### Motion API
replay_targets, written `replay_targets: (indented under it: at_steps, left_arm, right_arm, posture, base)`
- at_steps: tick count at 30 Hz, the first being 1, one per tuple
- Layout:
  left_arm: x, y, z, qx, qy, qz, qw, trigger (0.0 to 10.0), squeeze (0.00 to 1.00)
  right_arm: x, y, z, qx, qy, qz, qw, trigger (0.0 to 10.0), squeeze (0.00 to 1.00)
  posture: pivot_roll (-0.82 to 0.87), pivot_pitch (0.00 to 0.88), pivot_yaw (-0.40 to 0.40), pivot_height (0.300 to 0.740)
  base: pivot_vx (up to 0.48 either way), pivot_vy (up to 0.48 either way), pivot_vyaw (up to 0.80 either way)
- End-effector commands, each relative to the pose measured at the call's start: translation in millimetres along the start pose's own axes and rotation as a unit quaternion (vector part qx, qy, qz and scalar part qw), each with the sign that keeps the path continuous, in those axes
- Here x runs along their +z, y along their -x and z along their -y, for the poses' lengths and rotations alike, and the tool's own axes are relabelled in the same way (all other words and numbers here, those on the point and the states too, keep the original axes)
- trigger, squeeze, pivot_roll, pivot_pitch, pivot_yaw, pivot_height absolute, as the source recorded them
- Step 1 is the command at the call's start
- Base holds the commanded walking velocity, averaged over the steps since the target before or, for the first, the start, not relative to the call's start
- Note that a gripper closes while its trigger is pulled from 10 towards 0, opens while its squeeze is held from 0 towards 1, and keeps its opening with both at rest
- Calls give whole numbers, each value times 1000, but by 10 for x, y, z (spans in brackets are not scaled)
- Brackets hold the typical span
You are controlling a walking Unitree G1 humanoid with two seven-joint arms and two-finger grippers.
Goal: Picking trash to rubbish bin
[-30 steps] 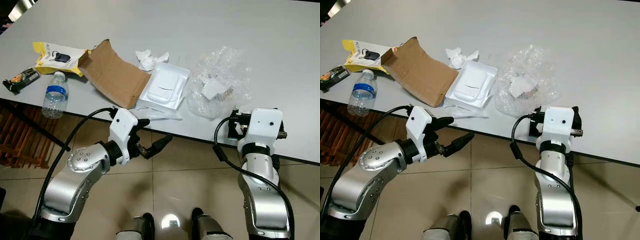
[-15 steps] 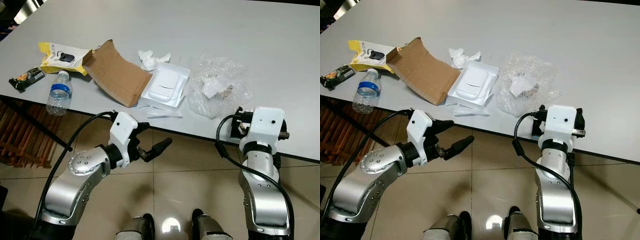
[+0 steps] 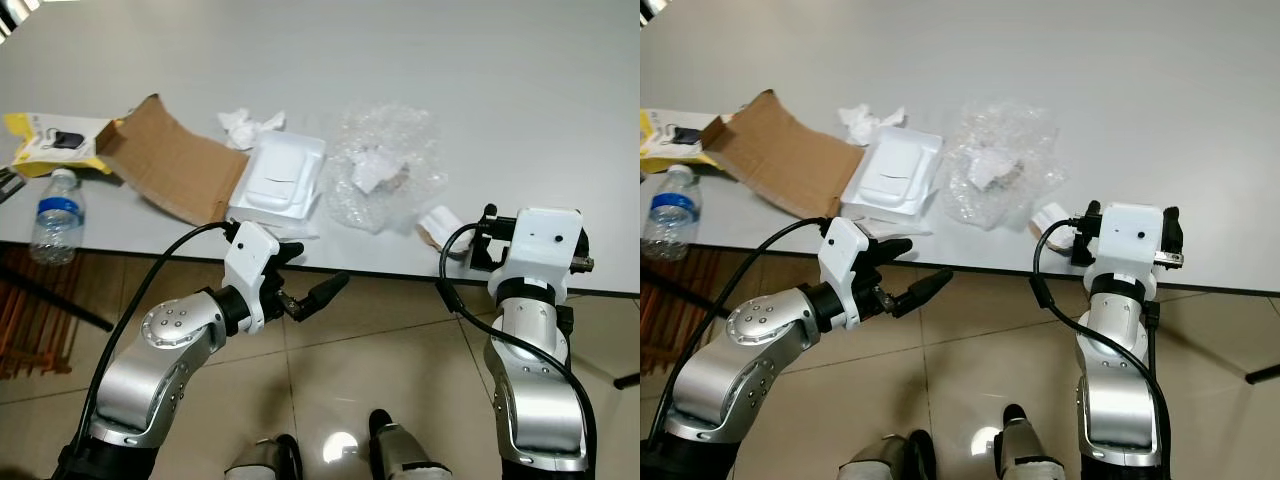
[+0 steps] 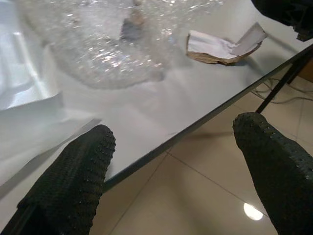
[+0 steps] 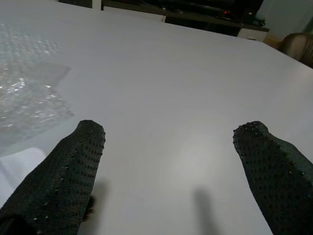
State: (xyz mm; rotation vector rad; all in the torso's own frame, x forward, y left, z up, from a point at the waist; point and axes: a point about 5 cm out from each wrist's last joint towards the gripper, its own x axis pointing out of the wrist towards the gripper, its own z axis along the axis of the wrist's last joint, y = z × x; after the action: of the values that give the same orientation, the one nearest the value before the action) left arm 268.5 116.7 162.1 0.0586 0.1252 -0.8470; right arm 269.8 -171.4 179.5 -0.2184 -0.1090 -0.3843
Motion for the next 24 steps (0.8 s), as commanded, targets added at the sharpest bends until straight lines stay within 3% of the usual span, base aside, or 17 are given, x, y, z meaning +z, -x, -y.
replay_targets:
  at_steps: [1,14,24]
  left_arm:
    - [-28,-3,7,-4,-1,-5,1000,10000,0]
    - [-3,-27,-2,-8,-13,2,1000,10000,0]
    - [-8,81,-10,-58,-25,-26,998,10000,0]
  right_arm:
    - [52,22,-35,9,1,11,1000,10000,0]
    - [109,38,-140,47,19,32,998,10000,0]
    - [-14,90,-218,77,7,-1,997,10000,0]
  posture:
    - [-3,232,86,740]
    - [-6,222,81,740]
    - [5,225,90,740]
  base:
    - [0,0,-769]
    - [0,0,-736]
    - [0,0,0]
